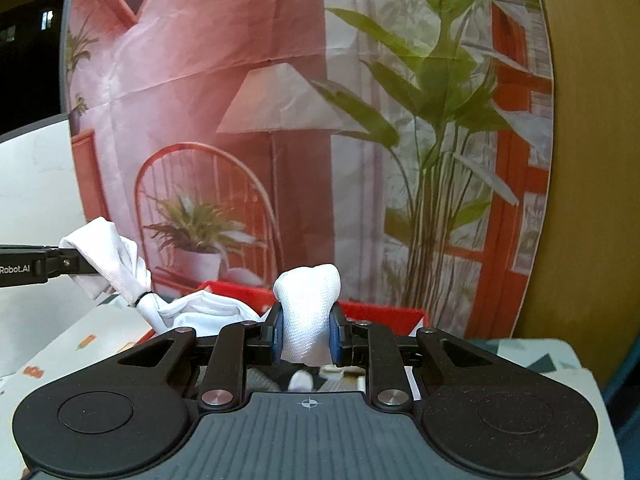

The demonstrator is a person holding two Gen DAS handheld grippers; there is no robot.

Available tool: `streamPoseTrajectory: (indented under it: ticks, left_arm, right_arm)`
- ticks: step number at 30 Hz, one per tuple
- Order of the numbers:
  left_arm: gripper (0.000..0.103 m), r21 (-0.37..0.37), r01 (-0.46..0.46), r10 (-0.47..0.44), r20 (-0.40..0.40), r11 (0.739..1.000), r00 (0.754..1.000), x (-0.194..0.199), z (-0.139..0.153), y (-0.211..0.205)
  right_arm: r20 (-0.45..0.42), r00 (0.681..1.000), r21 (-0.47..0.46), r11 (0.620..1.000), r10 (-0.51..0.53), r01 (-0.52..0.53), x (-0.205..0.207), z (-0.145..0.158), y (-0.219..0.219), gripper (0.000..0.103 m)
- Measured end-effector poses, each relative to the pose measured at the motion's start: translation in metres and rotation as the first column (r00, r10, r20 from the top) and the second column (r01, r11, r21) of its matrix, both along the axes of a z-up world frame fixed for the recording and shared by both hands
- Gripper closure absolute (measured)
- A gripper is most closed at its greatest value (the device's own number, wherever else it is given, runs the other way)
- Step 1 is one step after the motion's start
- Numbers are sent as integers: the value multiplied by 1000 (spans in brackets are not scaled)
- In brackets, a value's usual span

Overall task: Organize soft objects
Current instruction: 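Lift the white sock and carry it over the red box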

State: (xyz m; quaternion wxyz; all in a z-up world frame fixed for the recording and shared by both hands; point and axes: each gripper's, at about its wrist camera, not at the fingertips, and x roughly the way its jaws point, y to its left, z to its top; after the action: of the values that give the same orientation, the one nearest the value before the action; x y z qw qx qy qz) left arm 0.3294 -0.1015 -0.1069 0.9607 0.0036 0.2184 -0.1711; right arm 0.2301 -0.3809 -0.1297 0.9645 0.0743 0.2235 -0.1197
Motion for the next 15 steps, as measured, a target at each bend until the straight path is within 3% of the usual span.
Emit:
streamPoseTrajectory:
  ticks: [8, 15]
  left_arm:
    - [92, -39, -12, 8, -91, 999, 996, 55, -23, -2]
    - [92, -3, -19, 18, -180, 1000, 983, 94, -58, -4]
  right_arm:
    - [-47, 998, -48, 998, -32, 30, 47, -15, -23, 83]
    - [-114, 992, -54, 997, -54, 48, 80, -44, -38, 83]
